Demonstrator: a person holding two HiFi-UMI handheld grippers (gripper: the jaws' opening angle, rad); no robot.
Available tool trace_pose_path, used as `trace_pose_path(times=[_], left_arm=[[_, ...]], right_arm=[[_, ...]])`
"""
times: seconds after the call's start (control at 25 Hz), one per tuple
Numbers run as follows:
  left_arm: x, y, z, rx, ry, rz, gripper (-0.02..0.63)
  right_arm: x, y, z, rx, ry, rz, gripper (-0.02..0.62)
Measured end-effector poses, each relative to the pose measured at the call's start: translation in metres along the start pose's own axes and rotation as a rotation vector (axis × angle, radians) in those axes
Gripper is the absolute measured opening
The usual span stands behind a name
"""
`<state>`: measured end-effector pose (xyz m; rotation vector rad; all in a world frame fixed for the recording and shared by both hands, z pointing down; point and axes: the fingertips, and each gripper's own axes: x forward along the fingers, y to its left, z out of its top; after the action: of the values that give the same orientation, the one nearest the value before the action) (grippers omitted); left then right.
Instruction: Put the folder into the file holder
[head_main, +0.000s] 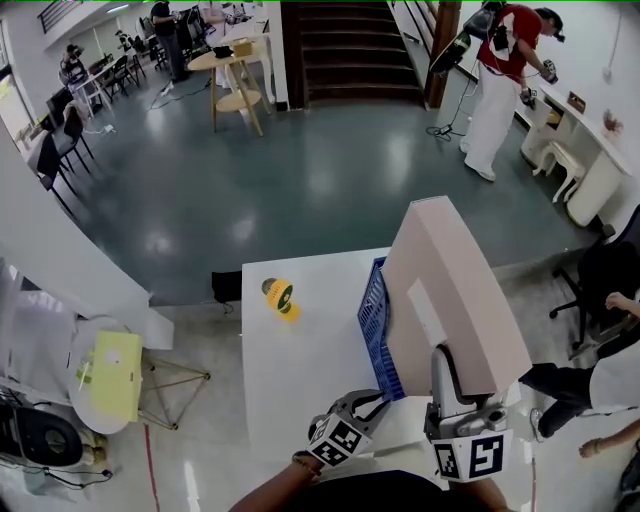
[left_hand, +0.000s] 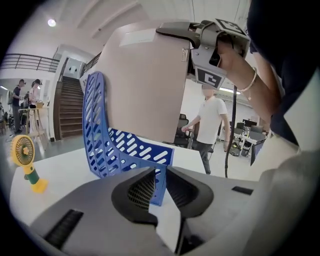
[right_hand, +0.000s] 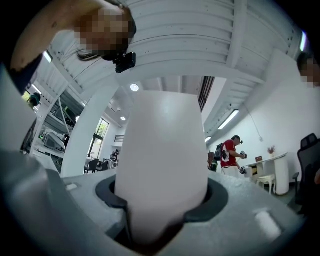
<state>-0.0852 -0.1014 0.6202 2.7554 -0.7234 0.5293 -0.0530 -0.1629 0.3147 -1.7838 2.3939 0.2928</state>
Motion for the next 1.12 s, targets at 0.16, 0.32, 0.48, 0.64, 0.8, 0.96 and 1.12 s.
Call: trace_pose_path(times=[0.16, 0.32, 0.48, 0.64, 0.8, 0.96, 1.12], left_arm=[[-0.015, 0.005, 0.004, 0.004, -0.052, 0.024, 0.063], [-0.034, 0.014, 0.012, 0.031, -0.139, 0.073, 0.063], [-0.054, 0.027, 0.036, 0.029, -0.233, 0.137, 0.063], [-0.075, 0.048, 0.041, -0.009, -0.268, 0.223, 0.063], [-0.092, 0.069, 0.04, -0.018, -0.275, 0.305, 0.063], [-0.106, 0.084, 0.035, -0.033, -0.262, 0.366, 0.063], [-0.115, 0.09, 0.036, -0.037, -0.267, 0.406, 0.063]], right_arm=[[-0.001, 0.006, -0.02, -0.027, 0.003, -0.009, 0.273], [0.0, 0.007, -0.039, -0.02, 0.011, -0.015, 0.273], [0.0, 0.005, -0.057, -0.02, 0.035, -0.026, 0.273], [-0.001, 0.005, -0.082, -0.022, 0.071, -0.042, 0.275], [-0.001, 0.003, -0.104, -0.022, 0.096, -0.048, 0.275], [-0.002, 0.01, -0.119, -0.037, 0.109, -0.042, 0.276], [-0.006, 0.011, -0.13, -0.033, 0.116, -0.039, 0.276]])
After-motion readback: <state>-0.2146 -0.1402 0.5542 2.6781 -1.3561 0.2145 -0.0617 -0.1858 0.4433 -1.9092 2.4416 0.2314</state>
